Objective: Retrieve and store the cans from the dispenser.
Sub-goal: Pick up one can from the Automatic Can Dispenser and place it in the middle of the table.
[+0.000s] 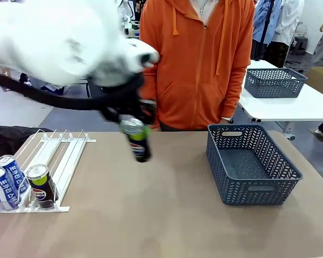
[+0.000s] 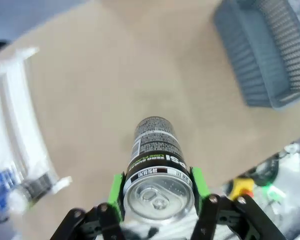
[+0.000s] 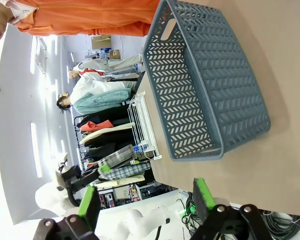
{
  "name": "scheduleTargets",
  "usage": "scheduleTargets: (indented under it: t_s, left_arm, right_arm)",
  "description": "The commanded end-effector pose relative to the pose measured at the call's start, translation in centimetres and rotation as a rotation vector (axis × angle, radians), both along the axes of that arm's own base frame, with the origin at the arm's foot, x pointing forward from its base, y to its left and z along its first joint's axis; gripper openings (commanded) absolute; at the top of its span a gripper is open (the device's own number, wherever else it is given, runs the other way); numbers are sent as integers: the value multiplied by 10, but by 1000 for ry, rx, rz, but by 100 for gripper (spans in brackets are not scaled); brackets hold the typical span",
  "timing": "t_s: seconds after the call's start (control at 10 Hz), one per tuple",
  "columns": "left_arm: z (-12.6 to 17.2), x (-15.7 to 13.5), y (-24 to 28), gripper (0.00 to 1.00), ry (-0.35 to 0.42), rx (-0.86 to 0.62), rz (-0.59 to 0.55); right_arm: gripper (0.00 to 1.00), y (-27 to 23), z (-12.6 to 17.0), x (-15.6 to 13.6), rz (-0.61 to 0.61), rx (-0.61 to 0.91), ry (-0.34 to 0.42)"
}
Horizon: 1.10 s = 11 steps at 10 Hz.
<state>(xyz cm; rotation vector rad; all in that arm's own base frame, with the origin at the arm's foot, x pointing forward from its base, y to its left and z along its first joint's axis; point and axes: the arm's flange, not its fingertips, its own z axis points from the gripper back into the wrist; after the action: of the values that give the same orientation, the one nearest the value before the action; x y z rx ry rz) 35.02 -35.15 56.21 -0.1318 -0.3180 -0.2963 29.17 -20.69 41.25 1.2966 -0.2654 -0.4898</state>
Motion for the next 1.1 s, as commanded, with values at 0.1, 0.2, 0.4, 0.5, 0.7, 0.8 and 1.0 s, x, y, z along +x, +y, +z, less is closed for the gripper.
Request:
scheduleTargets:
  t_s: [0.1, 0.2, 0.4, 0.5, 0.7, 0.8, 1.0]
  left_arm:
    - [-49, 68, -66, 0, -33, 76, -63]
    - [-79, 79, -80, 0, -4, 89, -82]
    - [-109, 95, -84, 0, 59, 102, -84]
    - [-117, 96, -86, 0, 74, 114, -80]
    - [-123, 100, -86, 0, 95, 146, -62]
    - [-129, 103, -83, 0, 129, 152, -51]
    - [-134, 103, -85, 0, 148, 152, -54]
  right_arm:
    - [100, -3, 4, -1, 7, 1, 9]
    - [100, -3, 4, -1, 7, 1, 9]
    - [100, -3, 4, -1, 7, 1, 9]
    - [100, -3, 4, -1, 7, 1, 9]
    - [100, -3, 4, -1, 7, 1, 9]
    - [100, -3, 4, -1, 7, 1, 9]
    - [100, -3, 4, -1, 7, 1, 9]
